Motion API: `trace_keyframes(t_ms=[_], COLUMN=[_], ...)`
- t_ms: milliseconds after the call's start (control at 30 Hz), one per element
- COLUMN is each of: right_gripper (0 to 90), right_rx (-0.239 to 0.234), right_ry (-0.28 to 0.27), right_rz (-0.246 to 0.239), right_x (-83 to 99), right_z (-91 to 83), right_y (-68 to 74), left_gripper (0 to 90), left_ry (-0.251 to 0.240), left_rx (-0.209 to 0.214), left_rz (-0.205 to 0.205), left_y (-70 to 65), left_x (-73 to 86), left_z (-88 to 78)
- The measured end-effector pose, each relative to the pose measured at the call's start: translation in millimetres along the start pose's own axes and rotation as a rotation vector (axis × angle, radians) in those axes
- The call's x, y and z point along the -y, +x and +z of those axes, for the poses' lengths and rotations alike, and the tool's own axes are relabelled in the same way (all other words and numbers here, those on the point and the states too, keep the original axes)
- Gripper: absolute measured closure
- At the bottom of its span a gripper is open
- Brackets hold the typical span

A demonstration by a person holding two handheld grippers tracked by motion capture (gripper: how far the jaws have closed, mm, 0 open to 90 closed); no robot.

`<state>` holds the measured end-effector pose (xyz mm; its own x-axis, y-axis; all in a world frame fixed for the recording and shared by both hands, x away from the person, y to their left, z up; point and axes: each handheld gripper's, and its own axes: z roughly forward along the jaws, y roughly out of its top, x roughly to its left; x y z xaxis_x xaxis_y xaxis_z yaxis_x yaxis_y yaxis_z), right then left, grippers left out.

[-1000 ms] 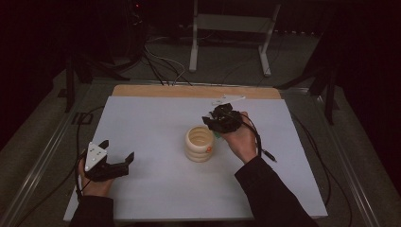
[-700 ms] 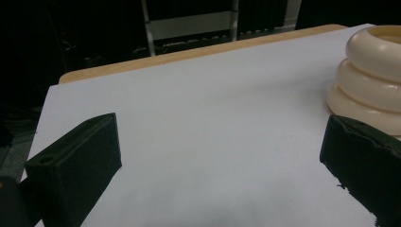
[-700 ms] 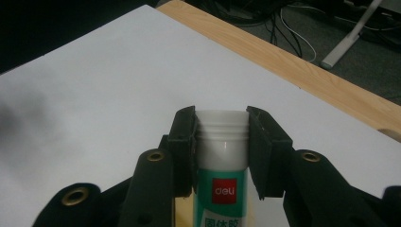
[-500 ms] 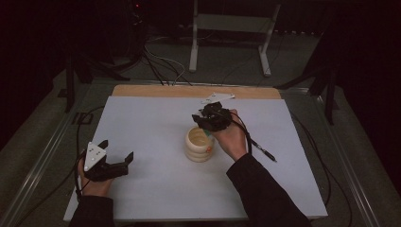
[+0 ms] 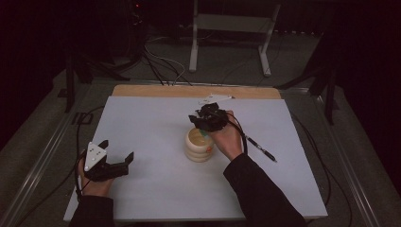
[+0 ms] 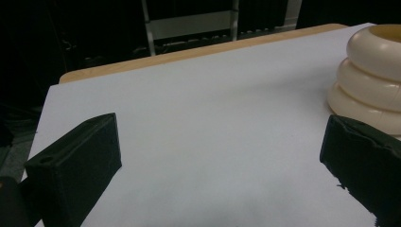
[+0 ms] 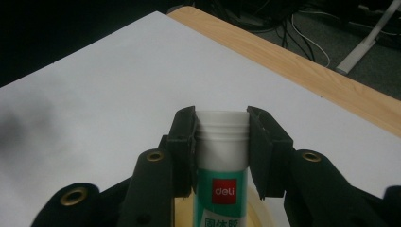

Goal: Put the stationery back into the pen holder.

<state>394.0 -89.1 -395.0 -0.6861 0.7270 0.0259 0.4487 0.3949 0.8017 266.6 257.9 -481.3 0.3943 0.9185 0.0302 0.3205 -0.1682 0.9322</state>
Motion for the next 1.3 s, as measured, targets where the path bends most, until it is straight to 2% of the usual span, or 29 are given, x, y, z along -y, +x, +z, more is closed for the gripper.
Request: trace_keyframes(t_ms=[533, 1300], right_gripper=[65.1, 64.8], right_rx=[-0.016, -0.033], right_ry=[0.034, 0.071], right_rz=[-0.009, -0.009], right_x=[6.9, 26.4], right_z=[6.8, 7.5], right_y=[2.3, 1.8], left_gripper=[0.1, 0.1], left_ry=[0.0, -0.001], left_rx=[-0.002, 0.0], left_rz=[0.0, -0.002], left_y=[0.2, 0.2], left_x=[0.0, -0.1], left_z=[-0.7, 0.0])
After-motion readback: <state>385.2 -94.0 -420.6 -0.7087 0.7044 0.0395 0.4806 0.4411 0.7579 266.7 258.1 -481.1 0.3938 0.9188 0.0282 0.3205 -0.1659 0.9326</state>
